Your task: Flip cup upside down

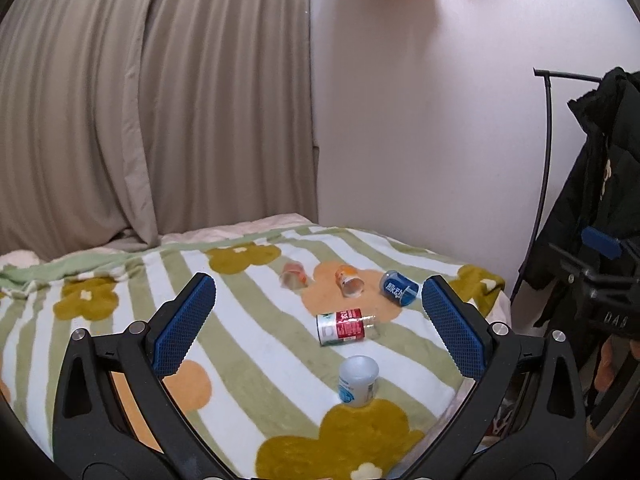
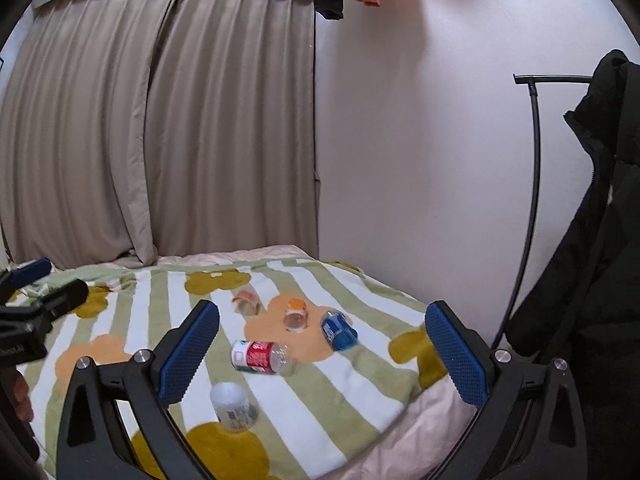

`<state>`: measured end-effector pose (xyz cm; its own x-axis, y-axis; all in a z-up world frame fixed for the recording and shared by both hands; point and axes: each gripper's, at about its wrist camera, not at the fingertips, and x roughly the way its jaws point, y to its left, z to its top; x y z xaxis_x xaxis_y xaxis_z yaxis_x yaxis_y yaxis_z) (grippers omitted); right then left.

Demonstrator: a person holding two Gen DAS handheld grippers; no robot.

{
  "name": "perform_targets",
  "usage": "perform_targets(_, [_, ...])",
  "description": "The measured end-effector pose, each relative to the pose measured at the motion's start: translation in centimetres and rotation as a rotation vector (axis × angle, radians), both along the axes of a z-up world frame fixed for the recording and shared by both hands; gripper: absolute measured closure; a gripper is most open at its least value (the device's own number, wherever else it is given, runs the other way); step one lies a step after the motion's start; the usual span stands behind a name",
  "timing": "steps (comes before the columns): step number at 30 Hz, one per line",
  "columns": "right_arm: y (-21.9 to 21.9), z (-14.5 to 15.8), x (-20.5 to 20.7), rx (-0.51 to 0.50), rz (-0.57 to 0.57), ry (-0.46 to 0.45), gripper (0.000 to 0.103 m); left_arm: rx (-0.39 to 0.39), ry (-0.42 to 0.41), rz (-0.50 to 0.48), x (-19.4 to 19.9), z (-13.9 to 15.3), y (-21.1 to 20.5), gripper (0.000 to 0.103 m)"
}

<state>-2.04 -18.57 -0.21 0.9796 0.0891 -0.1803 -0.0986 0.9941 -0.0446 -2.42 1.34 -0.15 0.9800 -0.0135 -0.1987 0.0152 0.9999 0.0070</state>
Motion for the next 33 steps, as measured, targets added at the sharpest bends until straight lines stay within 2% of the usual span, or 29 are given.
perform_targets(4, [0.0, -0.2, 0.0, 0.009, -0.003, 0.012, 0.0, -0.02, -0.007, 0.007, 0.1, 0.2, 0.1, 0.0])
perform_targets(9, [-0.5, 0.3, -0.1, 0.025, -0.021, 0.005, 0.0, -0.001, -0.01, 0.011, 0.1, 0.1, -0.1, 0.0])
perform_targets(19, [-0.6, 0.3, 0.1, 0.022, -0.035, 0.016, 0.0, -0.016, 0.004, -0.007, 0.3, -0.2, -0.4, 0.0])
perform_targets(33, [-1.1, 0.2, 0.2, 0.036, -0.038, 0.017, 0.0, -0.013, -0.023, -0.021, -0.2, -0.2, -1.1, 0.0])
